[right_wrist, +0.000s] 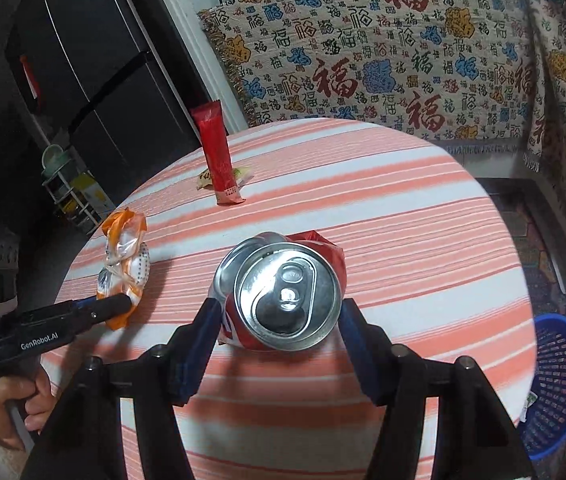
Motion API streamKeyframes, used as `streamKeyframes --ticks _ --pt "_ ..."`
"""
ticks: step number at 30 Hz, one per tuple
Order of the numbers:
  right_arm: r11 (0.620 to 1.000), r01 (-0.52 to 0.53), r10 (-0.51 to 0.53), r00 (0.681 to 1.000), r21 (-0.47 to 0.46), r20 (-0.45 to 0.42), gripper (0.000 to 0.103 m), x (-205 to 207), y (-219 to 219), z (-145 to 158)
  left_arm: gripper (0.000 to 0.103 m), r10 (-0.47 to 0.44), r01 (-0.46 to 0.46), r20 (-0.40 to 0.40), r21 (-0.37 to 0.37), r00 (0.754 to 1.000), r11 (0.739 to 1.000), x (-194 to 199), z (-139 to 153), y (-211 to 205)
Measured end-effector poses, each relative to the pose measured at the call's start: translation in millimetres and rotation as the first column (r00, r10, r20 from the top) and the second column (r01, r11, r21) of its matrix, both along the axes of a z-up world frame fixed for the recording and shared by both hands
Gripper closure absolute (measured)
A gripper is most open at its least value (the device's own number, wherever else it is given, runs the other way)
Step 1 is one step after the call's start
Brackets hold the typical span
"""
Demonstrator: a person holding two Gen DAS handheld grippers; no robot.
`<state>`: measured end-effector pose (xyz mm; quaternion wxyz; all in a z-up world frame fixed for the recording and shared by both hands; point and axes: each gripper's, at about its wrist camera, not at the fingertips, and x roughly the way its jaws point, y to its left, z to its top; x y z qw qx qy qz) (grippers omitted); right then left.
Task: Collect trash
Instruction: 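Carry the orange wrapper and red can over the blue basket with both tools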
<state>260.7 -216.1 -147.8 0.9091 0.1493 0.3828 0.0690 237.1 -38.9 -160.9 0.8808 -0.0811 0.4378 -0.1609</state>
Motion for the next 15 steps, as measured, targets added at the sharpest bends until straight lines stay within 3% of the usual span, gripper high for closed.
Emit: streamKeyframes --ticks 15 --pt "0.998 0.067 -0.066 0.998 -0.014 0.024 0.041 -26 -44 8 0.073 -0.074 0.066 0.084 0.091 0.994 0.994 0 22 -53"
